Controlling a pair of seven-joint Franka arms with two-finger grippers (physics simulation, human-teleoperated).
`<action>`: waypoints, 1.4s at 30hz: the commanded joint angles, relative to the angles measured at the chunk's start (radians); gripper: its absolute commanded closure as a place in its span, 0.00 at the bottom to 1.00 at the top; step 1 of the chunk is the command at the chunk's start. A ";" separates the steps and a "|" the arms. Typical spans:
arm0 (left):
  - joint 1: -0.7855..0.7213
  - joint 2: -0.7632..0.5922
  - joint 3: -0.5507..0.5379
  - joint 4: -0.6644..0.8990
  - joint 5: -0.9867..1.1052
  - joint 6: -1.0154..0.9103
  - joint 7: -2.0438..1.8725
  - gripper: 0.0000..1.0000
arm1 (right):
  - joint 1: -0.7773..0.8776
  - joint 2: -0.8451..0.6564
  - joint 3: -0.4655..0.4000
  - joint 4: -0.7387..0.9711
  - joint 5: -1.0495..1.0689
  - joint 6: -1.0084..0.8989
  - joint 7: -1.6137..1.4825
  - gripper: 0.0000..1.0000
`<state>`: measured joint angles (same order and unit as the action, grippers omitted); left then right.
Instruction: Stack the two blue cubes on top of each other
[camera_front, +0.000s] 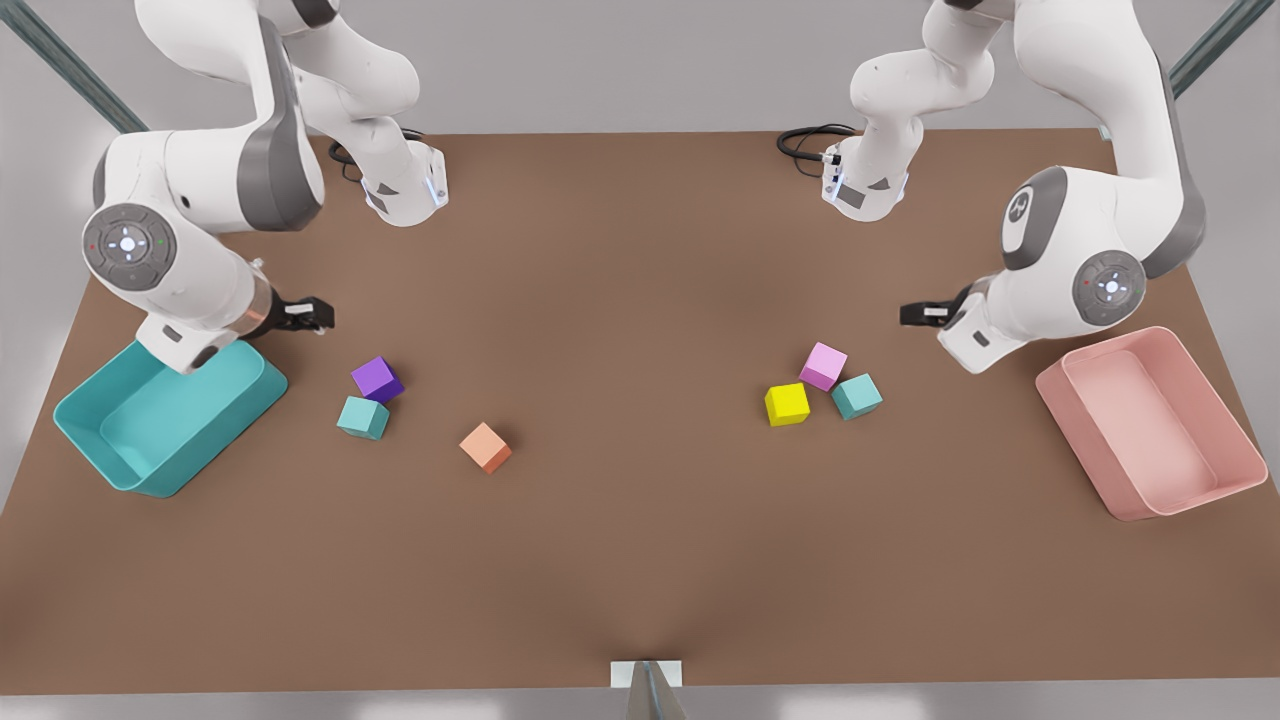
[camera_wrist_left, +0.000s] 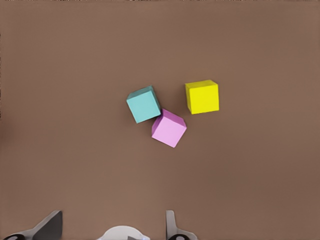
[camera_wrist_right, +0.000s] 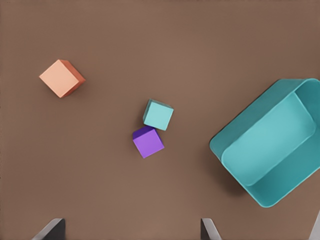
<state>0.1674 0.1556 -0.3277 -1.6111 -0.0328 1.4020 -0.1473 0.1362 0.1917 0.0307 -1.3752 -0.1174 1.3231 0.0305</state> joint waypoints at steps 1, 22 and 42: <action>0.001 -0.001 -0.001 0.000 0.005 0.031 -0.043 0.00 | 0.002 -0.002 0.000 -0.001 0.010 0.056 0.025 0.00; 0.004 0.021 -0.001 -0.003 0.004 -0.006 -0.048 0.00 | -0.145 0.212 0.003 -0.485 0.036 0.834 0.072 0.00; 0.003 0.021 -0.001 -0.006 0.004 -0.026 -0.049 0.00 | -0.175 0.247 0.005 -0.662 0.068 0.943 0.071 0.00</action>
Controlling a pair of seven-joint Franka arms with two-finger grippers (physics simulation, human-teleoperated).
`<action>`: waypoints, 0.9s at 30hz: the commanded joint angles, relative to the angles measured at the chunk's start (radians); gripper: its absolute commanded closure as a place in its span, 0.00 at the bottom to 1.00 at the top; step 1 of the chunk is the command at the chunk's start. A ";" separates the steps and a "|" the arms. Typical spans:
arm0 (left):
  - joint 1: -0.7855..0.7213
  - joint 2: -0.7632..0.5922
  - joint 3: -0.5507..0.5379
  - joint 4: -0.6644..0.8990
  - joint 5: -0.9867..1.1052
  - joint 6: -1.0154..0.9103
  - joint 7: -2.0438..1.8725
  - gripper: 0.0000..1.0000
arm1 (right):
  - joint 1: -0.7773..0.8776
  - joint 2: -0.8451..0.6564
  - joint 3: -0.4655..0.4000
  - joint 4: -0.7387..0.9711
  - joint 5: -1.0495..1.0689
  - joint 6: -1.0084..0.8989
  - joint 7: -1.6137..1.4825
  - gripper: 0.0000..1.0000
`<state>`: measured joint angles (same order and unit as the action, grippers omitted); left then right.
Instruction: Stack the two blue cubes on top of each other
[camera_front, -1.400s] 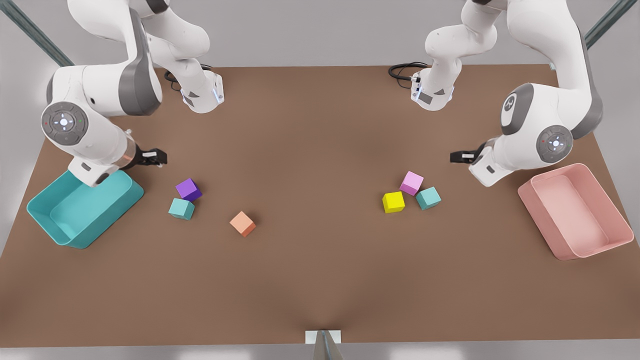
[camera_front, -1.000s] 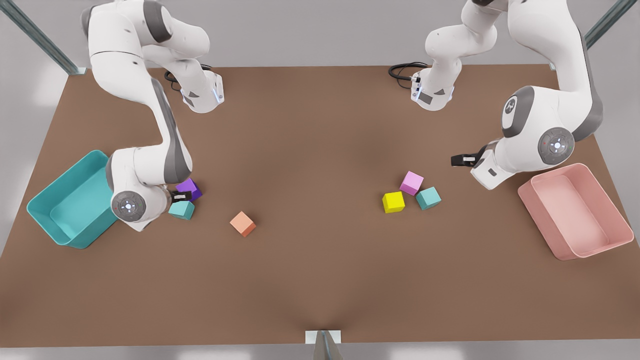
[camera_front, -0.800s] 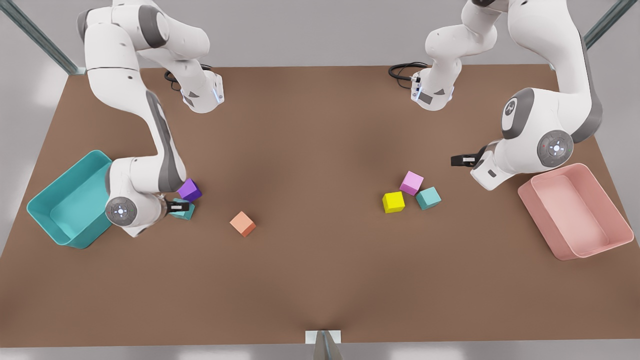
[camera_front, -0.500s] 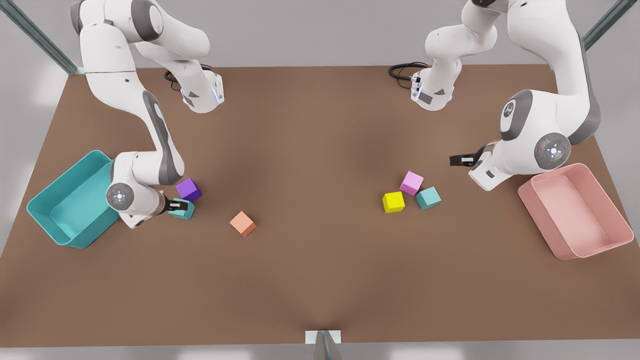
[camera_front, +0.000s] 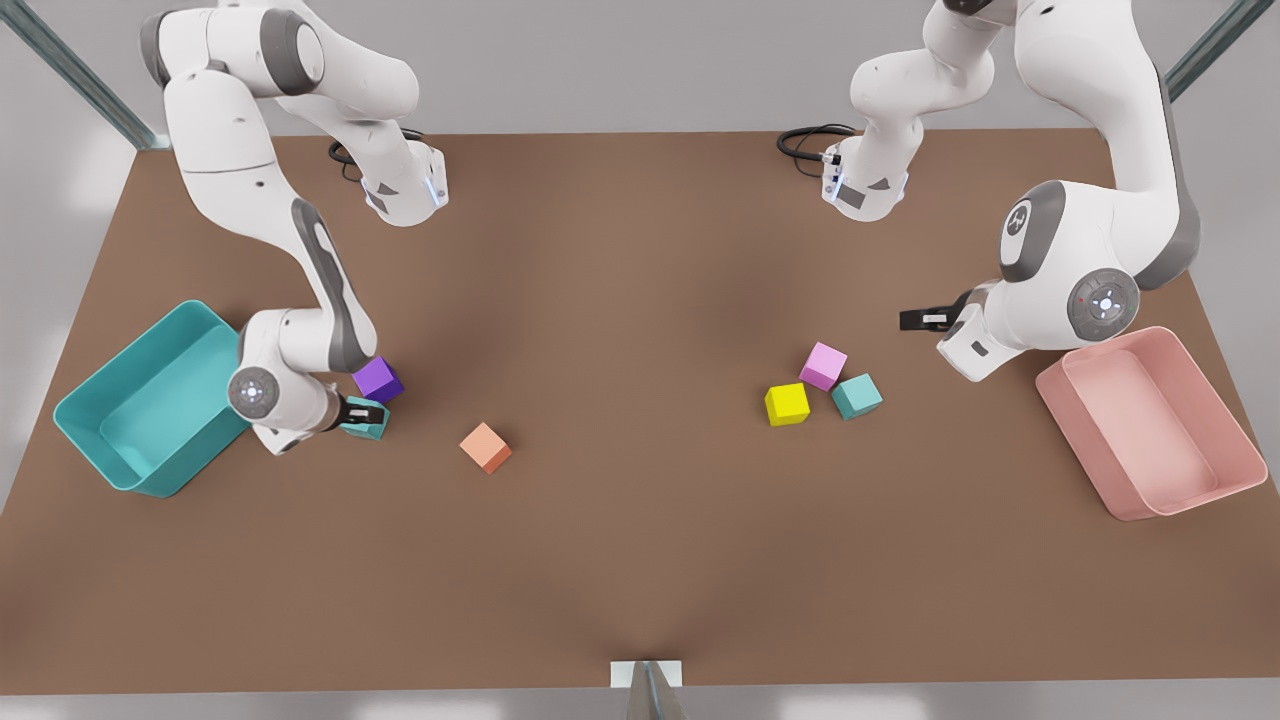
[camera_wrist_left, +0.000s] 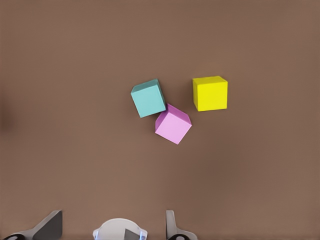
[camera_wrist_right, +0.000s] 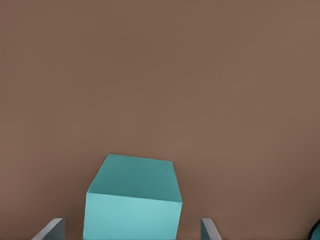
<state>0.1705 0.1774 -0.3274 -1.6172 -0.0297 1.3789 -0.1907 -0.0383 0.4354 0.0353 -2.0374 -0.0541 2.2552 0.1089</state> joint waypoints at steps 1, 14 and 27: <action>0.001 -0.001 -0.001 0.000 0.001 -0.003 -0.004 0.00 | 0.000 0.014 0.000 0.000 0.005 0.012 -0.008 0.00; 0.001 0.005 -0.001 0.000 0.001 -0.003 -0.006 0.00 | 0.000 0.065 0.000 -0.003 0.020 0.020 -0.005 0.22; 0.103 0.212 0.008 0.005 0.108 0.362 0.022 0.00 | 0.446 0.051 0.322 0.469 0.143 -0.235 1.096 0.37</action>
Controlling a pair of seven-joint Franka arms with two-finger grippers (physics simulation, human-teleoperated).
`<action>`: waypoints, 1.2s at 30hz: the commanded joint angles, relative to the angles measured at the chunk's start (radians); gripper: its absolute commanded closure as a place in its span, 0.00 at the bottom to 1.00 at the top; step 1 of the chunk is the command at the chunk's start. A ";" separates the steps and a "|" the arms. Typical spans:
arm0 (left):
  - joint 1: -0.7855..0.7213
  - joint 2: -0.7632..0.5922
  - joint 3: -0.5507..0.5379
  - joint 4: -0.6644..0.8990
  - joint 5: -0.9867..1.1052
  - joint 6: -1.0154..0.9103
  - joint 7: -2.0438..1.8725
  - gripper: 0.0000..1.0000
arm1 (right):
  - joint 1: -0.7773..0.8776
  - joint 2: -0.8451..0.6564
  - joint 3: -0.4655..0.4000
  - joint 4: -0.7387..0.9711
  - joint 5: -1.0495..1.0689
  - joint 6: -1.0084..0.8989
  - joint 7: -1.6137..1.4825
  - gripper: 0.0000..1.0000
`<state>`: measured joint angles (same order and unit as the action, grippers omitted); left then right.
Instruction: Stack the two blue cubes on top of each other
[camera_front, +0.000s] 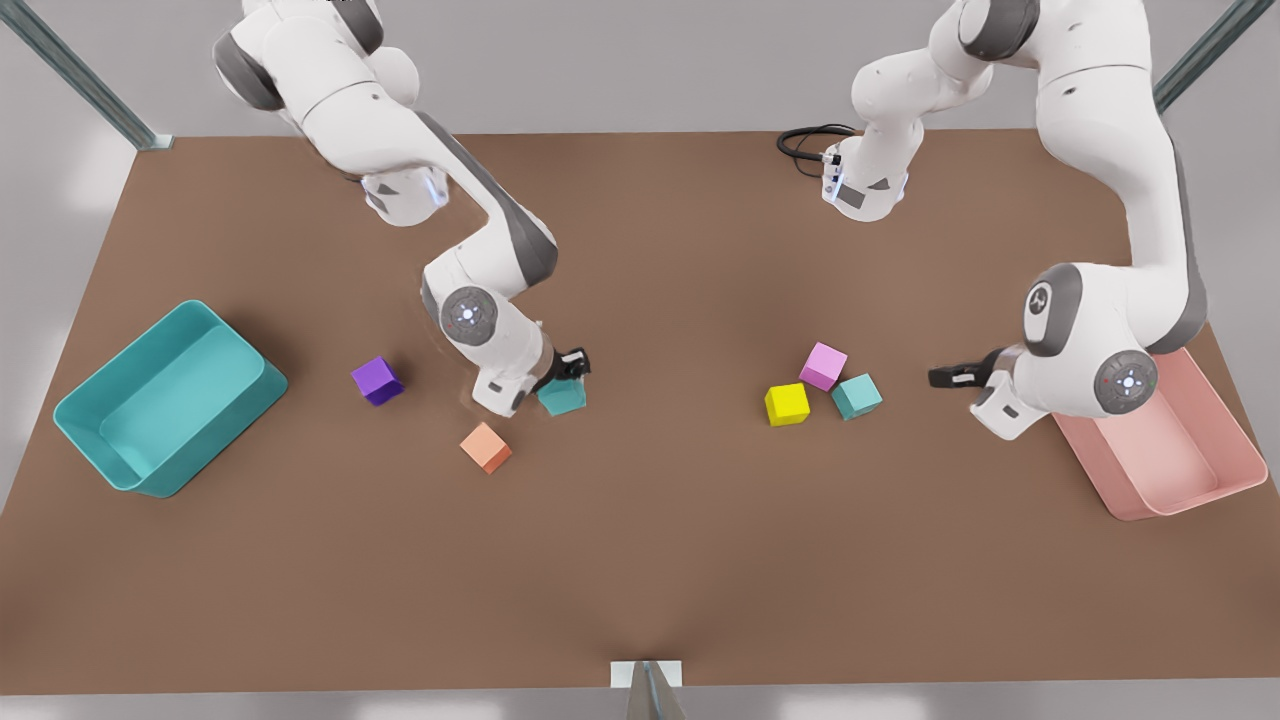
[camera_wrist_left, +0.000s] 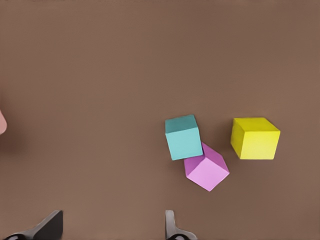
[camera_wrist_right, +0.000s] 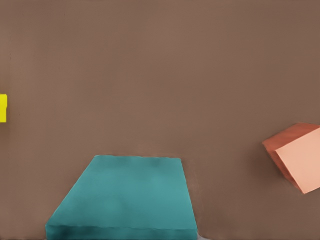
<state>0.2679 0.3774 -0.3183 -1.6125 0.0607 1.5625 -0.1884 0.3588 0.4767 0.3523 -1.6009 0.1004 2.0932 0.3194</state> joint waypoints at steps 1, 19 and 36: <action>0.002 0.047 -0.001 -0.003 0.017 0.235 0.018 0.00 | 0.139 0.094 0.005 0.131 -0.071 -0.056 1.067 0.37; -0.217 -0.025 0.166 -0.520 -0.183 0.738 -0.457 0.00 | 0.347 0.433 -0.154 0.343 -0.171 0.189 1.274 0.00; -0.263 -0.009 0.166 -0.610 -0.208 0.827 -0.450 0.00 | -0.419 0.007 -0.173 0.368 -0.240 -0.572 -0.750 0.00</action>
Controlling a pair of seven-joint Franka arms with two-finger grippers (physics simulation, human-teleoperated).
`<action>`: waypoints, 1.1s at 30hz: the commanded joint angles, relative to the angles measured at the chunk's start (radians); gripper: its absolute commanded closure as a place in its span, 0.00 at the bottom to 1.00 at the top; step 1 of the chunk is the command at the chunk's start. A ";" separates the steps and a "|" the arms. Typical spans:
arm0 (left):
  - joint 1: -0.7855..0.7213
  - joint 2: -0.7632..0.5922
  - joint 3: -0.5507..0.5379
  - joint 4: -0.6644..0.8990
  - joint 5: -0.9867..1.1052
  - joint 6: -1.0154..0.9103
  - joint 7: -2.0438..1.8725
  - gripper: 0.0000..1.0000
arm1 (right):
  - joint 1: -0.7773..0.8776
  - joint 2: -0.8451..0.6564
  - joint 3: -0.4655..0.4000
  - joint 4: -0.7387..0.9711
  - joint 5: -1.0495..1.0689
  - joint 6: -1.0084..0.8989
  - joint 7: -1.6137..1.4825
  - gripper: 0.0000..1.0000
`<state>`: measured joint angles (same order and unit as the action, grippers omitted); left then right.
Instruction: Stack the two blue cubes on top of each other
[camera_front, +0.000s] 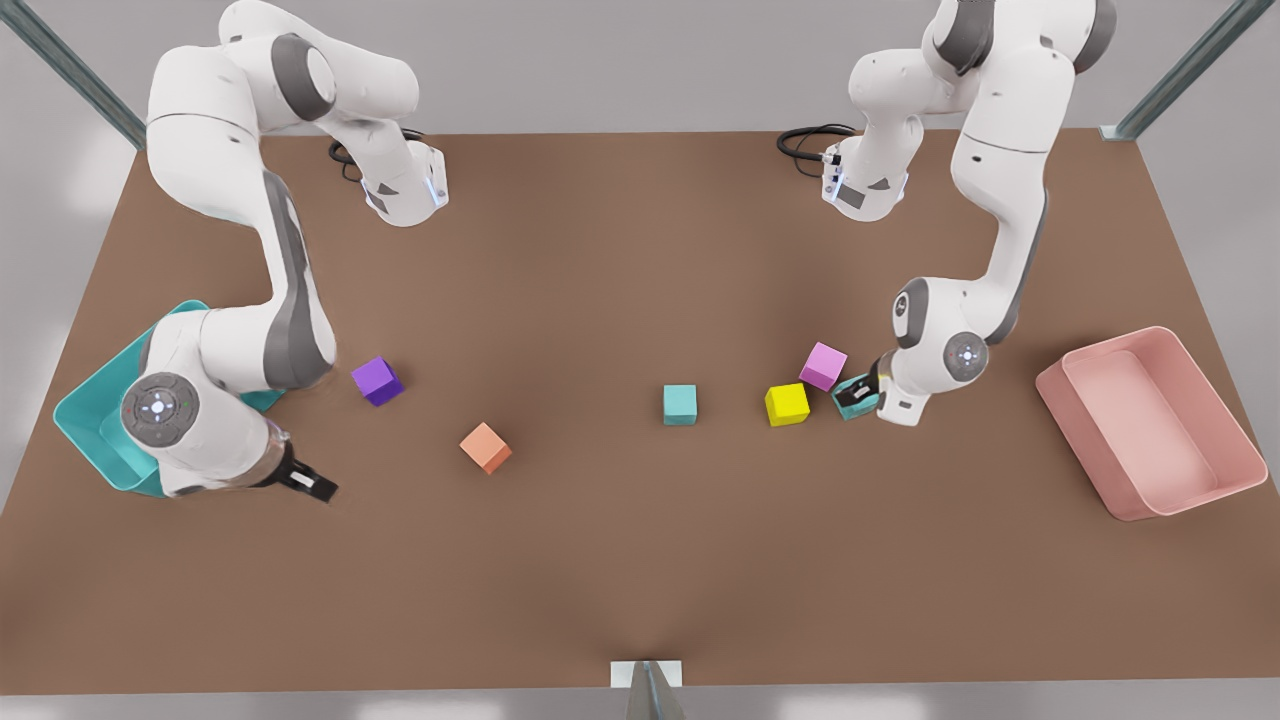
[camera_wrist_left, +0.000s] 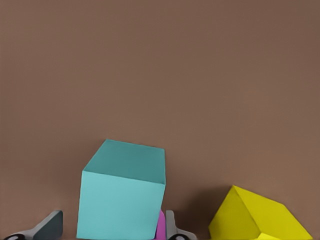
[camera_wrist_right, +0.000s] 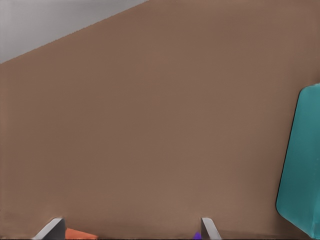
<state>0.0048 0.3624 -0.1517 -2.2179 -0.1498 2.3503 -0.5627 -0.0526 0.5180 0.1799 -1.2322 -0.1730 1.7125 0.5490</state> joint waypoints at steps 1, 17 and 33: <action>0.000 0.009 0.000 -0.006 0.003 0.040 -0.066 0.00 | -0.007 -0.067 -0.011 -0.003 0.036 -0.198 -0.962 0.00; 0.026 0.007 0.043 0.050 0.056 0.038 0.156 0.40 | 0.010 -0.248 -0.007 -0.210 0.030 -0.136 -0.741 0.00; -0.566 0.254 -0.040 0.647 0.101 -0.295 -0.671 0.37 | 0.007 -0.239 -0.007 -0.210 0.033 -0.134 -0.741 0.00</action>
<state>-0.5611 0.6167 -0.1899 -1.5618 -0.0446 2.0576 -0.8467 -0.0451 0.2789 0.1731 -1.4428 -0.1405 1.5785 -0.0765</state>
